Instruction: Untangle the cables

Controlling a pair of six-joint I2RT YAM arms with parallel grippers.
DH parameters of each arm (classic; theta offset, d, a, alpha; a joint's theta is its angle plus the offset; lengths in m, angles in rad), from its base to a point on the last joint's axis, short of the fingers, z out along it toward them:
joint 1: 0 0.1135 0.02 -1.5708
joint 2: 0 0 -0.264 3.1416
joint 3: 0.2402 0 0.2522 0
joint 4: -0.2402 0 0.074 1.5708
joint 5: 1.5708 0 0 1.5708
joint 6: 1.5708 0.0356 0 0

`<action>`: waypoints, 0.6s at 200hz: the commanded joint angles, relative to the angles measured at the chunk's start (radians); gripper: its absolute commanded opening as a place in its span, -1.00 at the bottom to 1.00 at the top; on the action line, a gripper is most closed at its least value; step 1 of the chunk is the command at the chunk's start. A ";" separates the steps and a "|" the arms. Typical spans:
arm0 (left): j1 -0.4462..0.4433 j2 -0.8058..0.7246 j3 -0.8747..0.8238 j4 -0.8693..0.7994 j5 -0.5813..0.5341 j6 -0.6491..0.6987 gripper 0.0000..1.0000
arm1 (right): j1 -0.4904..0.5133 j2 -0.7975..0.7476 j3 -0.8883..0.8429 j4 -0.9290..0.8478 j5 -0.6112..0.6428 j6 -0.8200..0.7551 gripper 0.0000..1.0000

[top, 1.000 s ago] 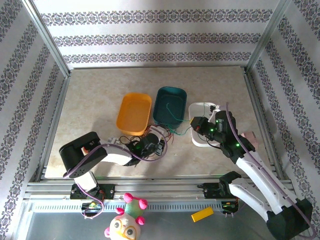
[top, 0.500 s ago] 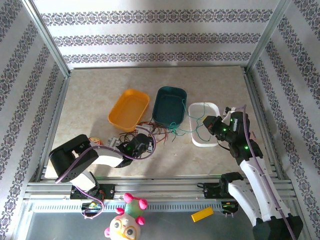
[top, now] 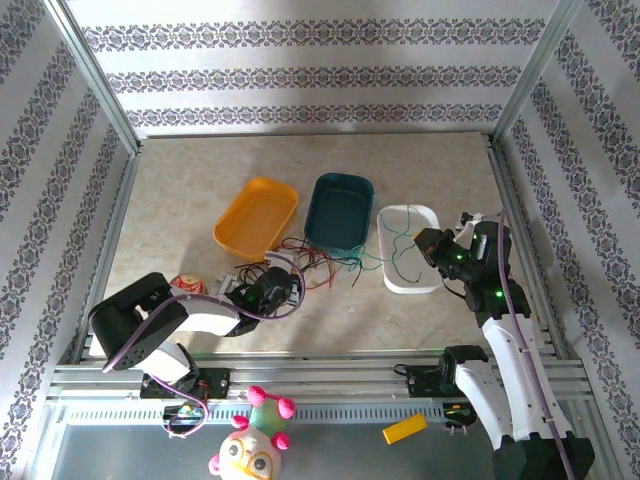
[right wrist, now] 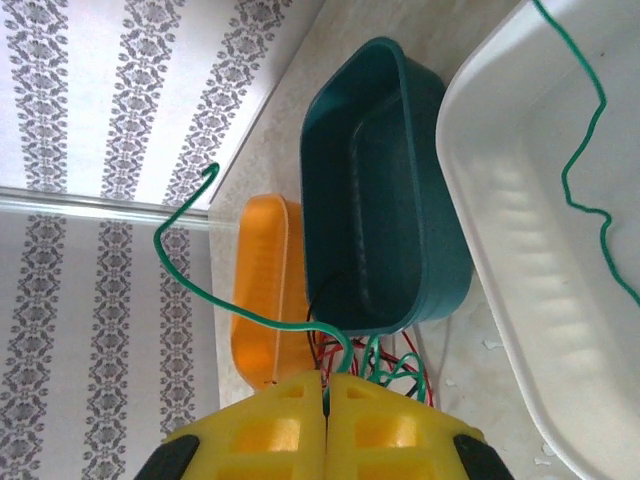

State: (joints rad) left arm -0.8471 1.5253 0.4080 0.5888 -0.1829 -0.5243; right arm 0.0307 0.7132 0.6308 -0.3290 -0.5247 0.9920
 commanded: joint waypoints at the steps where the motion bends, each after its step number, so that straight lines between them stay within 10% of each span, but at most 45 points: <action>1: 0.003 -0.034 0.022 -0.049 0.129 0.101 -0.35 | 0.073 -0.012 -0.032 0.043 0.027 0.030 -1.00; 35: -0.024 -0.074 0.075 -0.105 0.278 0.194 0.29 | 0.217 -0.004 -0.106 0.105 0.146 0.088 -1.00; 120: -0.132 0.073 0.290 -0.234 0.414 0.338 0.31 | 0.304 0.024 -0.132 0.154 0.249 0.142 -1.00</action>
State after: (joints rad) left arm -0.9443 1.5356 0.6544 0.4248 0.1558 -0.2543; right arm 0.3256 0.7464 0.5056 -0.2165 -0.3264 1.1046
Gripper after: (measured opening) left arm 0.669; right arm 0.051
